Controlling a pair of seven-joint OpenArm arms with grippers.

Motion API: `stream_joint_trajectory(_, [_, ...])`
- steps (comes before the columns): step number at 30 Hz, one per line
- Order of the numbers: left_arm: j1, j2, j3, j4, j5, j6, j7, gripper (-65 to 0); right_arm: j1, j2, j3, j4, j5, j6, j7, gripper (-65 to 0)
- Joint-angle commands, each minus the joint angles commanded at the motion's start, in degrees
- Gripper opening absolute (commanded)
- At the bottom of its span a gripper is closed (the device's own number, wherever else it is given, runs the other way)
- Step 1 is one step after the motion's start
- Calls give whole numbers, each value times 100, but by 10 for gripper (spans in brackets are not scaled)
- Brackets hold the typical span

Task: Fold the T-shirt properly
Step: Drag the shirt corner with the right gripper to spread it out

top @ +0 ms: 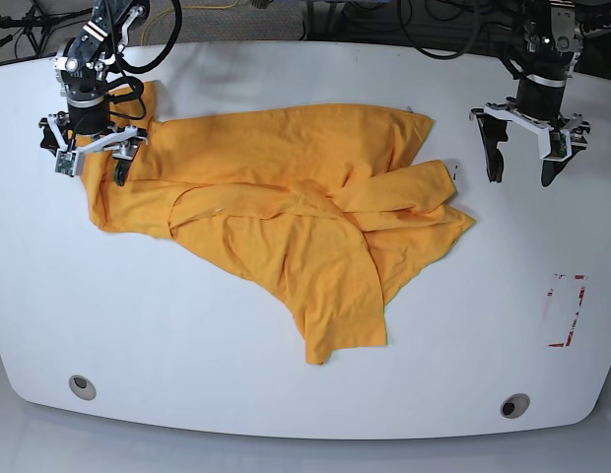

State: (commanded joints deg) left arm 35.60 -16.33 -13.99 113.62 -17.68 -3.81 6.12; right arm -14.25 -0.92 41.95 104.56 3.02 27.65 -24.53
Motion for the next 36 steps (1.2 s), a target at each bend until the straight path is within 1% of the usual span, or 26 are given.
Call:
stream_joint_trajectory(8, [4,-6,8,-6,0,3,11,-168,98,26,-59,-389,-9,-5,18,-126])
stream_joint_trajectory(10, [89,-40,61,147,32,-3,-46,-161,175,7,-267,-954,18,-16,67,-125])
stream_joint_trajectory(16, [141,-74,52,220,42,-5,-73,-159,241,4,-640,-1396,1,-39,134,-125])
stream_joint_trajectory(22, [159,-94,44,236,43,-4,-75,-158,295,27,-867,-1667,-21,-46,145,-125])
stream_joint_trajectory(24, [83,-40,56,194,24,2,-15,-155,482,231,-668,-1850,45,12,31,-125])
stream_joint_trajectory(26, [79,-35,62,206,21,6,-8,-155,552,301,-571,-1856,58,26,7,-125])
stream_joint_trajectory(32, [71,-33,20,232,23,9,6,-156,733,419,-375,-1924,80,37,-15,-125])
stream_joint_trajectory(36, [59,-26,-38,236,23,5,19,-158,895,510,-366,-2017,93,34,4,-125])
